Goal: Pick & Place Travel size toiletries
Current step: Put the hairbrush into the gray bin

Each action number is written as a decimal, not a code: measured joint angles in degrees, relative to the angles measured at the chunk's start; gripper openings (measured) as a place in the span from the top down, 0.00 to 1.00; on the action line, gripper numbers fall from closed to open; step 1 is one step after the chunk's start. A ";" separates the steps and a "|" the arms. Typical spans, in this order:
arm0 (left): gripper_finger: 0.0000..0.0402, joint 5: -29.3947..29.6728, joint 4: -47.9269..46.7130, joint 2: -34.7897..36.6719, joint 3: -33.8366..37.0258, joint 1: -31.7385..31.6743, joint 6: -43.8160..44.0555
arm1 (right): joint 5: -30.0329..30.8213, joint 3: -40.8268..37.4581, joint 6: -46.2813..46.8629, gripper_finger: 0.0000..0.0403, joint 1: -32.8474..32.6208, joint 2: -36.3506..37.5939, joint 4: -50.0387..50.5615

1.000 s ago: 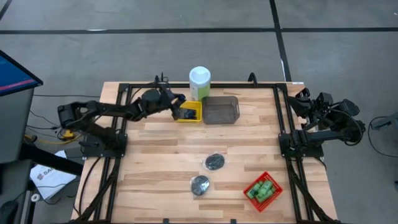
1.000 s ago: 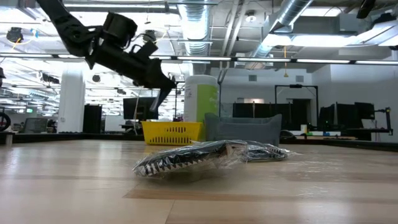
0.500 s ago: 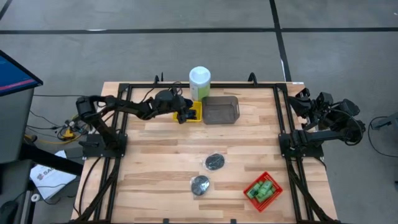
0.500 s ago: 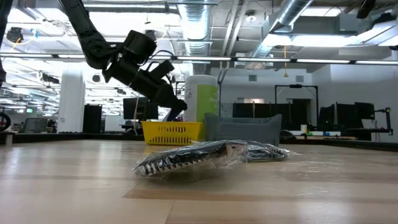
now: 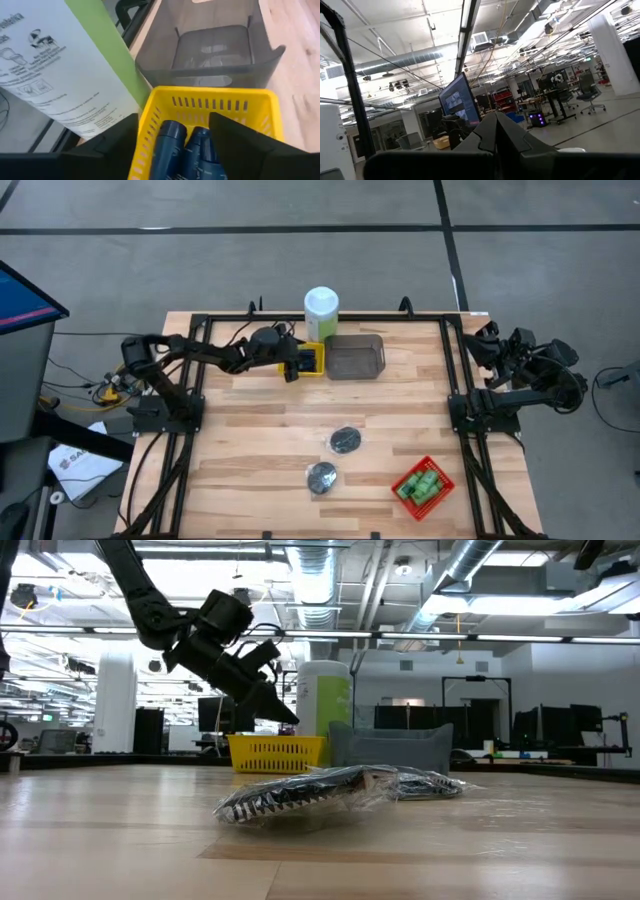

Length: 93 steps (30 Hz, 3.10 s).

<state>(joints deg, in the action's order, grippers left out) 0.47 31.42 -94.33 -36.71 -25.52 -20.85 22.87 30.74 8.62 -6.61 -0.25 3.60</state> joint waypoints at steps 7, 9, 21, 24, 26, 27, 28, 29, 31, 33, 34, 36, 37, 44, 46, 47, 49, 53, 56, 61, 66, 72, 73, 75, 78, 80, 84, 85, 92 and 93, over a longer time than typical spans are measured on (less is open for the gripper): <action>0.29 10.31 -1.12 15.51 0.04 4.50 5.32 | 4.53 0.00 -0.56 0.91 0.02 -2.00 1.59; 0.30 12.51 -2.28 22.58 0.02 5.51 7.90 | 6.19 0.00 -2.93 0.85 0.01 -4.12 2.56; 0.86 15.25 -7.08 58.35 5.77 12.78 8.25 | 12.08 -0.02 -6.66 0.53 0.00 -25.34 0.82; 0.97 16.19 -8.34 63.68 9.00 14.76 9.35 | 11.49 0.26 -5.23 0.52 -0.02 -29.57 0.36; 0.98 16.68 -9.08 66.11 11.74 15.69 11.88 | 10.42 0.76 -3.85 0.53 0.00 -31.61 0.39; 0.98 16.72 -9.34 66.98 13.37 16.10 13.41 | 9.28 1.06 -3.50 0.53 0.00 -32.73 0.31; 0.99 16.81 -9.53 67.72 15.35 16.60 15.09 | 8.13 1.46 -3.06 0.54 0.03 -34.14 0.10; 1.00 16.94 -9.61 68.27 17.21 17.02 16.69 | 7.11 1.89 -2.47 0.54 0.04 -35.91 -0.28; 1.00 17.06 -9.71 69.10 20.93 17.76 19.91 | 5.28 2.10 -1.31 0.55 -0.02 -39.73 0.32; 1.00 17.22 -9.55 69.58 24.28 18.49 24.10 | 4.06 2.48 -1.03 0.55 0.00 -43.65 0.55; 1.00 17.32 -9.42 69.62 25.91 18.90 26.24 | 3.94 2.88 -1.02 0.55 0.00 -45.35 0.32; 1.00 17.60 -9.22 69.62 28.66 19.85 29.41 | 3.07 3.58 -0.83 0.53 -0.23 -49.04 -0.17; 1.00 17.57 -9.06 69.58 29.93 20.33 30.73 | 2.27 3.75 -0.75 0.53 -0.45 -50.96 0.23; 1.00 19.66 -7.08 69.60 35.59 23.77 35.29 | -6.45 8.09 -0.57 0.47 -0.50 -66.56 0.01; 1.00 20.66 -6.70 69.60 36.13 24.62 35.30 | -8.10 9.44 -0.59 0.46 -0.50 -70.81 0.23; 1.00 20.81 -6.75 69.60 36.32 24.97 35.31 | -8.82 10.03 -0.67 0.46 -0.50 -72.88 0.19; 1.00 21.02 -6.85 69.60 36.33 25.52 35.29 | -10.37 11.01 -1.69 0.46 -0.55 -76.98 0.11; 1.00 21.06 -6.81 69.60 36.33 26.36 35.19 | -15.33 12.46 -3.06 0.46 -0.55 -84.51 0.26; 1.00 21.04 -6.82 69.60 36.33 27.22 34.92 | -18.93 13.73 -3.08 0.47 -0.74 -88.82 0.17; 1.00 16.53 -6.91 69.60 36.33 28.23 34.57 | -20.02 15.82 -4.35 0.48 -1.31 -94.65 -0.01; 1.00 14.65 -6.94 69.60 36.33 28.29 34.77 | -20.07 16.17 -3.89 0.48 -1.29 -99.77 -0.83; 1.00 14.66 -6.95 69.60 36.35 28.29 34.81 | -20.11 16.51 0.47 0.54 -1.29 -101.96 -2.47; 1.00 14.67 -6.95 69.60 36.35 28.29 34.81 | -20.11 16.50 0.48 0.57 -1.29 -101.99 -2.39; 1.00 14.67 -6.95 69.60 36.35 28.26 34.81 | -20.11 16.46 0.48 0.64 -1.31 -101.76 -2.26; 1.00 14.67 -6.93 69.60 36.35 28.24 34.81 | -20.13 16.35 0.47 0.76 -1.29 -101.42 -1.79; 1.00 14.67 -6.93 69.60 36.35 28.24 34.81 | -20.13 16.35 0.46 0.84 -1.27 -101.46 -1.83; 1.00 14.67 -6.92 69.60 36.35 28.24 34.83 | -20.33 16.33 0.86 0.97 -1.27 -101.48 -1.63; 1.00 14.67 -6.91 69.60 36.35 28.24 34.83 | -20.34 16.31 0.85 0.99 -1.27 -101.48 -1.64; 1.00 14.69 -6.89 69.60 36.35 28.24 34.83 | -20.23 18.26 0.06 1.00 -1.14 -101.75 0.27; 1.00 14.69 -6.88 69.60 36.35 28.24 34.83 | -20.09 18.90 -0.24 1.00 -1.10 -101.87 0.57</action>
<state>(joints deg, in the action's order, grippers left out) 15.16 24.54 -24.73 -0.36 2.72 13.98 2.79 49.65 8.39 -7.71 -102.12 4.18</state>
